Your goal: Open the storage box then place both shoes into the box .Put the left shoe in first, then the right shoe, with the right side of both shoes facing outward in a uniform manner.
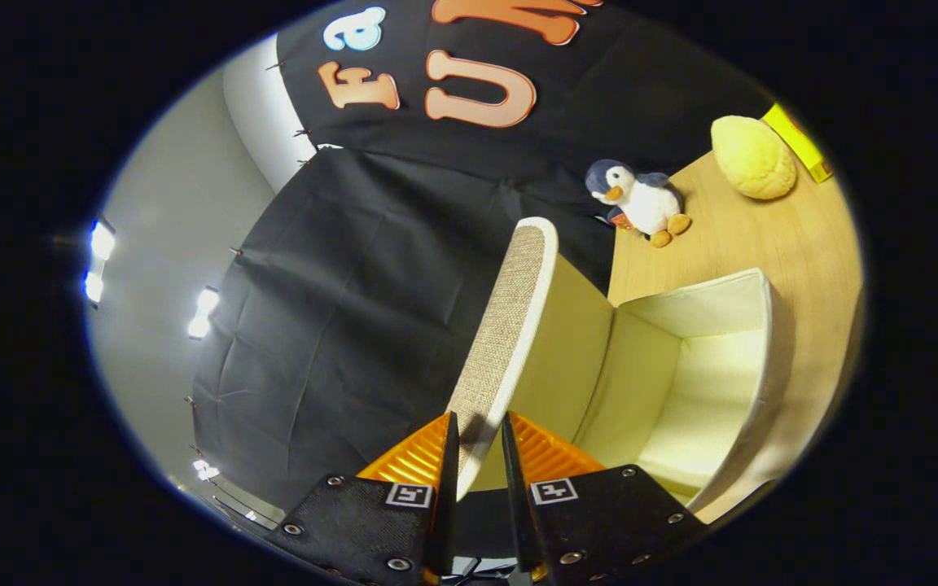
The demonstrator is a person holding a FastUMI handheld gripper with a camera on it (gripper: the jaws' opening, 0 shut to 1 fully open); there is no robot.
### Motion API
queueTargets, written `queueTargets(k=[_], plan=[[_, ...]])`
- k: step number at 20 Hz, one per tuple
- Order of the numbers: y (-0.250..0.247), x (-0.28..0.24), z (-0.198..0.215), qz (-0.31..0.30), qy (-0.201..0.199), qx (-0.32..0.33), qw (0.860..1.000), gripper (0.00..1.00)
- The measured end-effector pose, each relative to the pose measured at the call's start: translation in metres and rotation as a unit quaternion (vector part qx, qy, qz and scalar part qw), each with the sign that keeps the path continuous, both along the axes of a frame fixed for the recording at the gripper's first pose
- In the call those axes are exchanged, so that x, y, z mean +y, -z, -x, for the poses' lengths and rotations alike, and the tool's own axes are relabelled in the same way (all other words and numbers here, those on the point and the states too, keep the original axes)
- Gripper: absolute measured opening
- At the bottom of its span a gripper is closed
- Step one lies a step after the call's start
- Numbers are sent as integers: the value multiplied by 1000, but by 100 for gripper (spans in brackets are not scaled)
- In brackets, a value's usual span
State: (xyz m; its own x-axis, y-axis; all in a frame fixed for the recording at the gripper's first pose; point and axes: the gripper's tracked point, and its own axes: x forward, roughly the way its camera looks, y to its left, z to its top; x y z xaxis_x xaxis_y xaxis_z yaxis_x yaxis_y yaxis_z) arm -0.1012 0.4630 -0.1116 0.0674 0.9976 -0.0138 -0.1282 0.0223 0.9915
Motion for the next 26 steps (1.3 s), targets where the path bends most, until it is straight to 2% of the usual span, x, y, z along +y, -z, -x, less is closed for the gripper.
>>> queueTargets(k=[8, 11, 15, 16, 19, 20, 22, 26], plan=[[-43, 63, 20, 0, -32, -52, 998, 30], [-44, 92, 23, 19, -37, -67, 997, 29], [-26, 120, 26, 55, -22, -85, 995, 31], [-24, 123, 28, 63, -21, -93, 993, 40], [-12, 125, 32, 86, -29, -111, 990, 57], [-7, 126, 32, 93, -28, -117, 988, 66], [0, 121, 28, 110, -23, -133, 985, 76], [19, 90, 22, 151, -10, -166, 974, 85]])
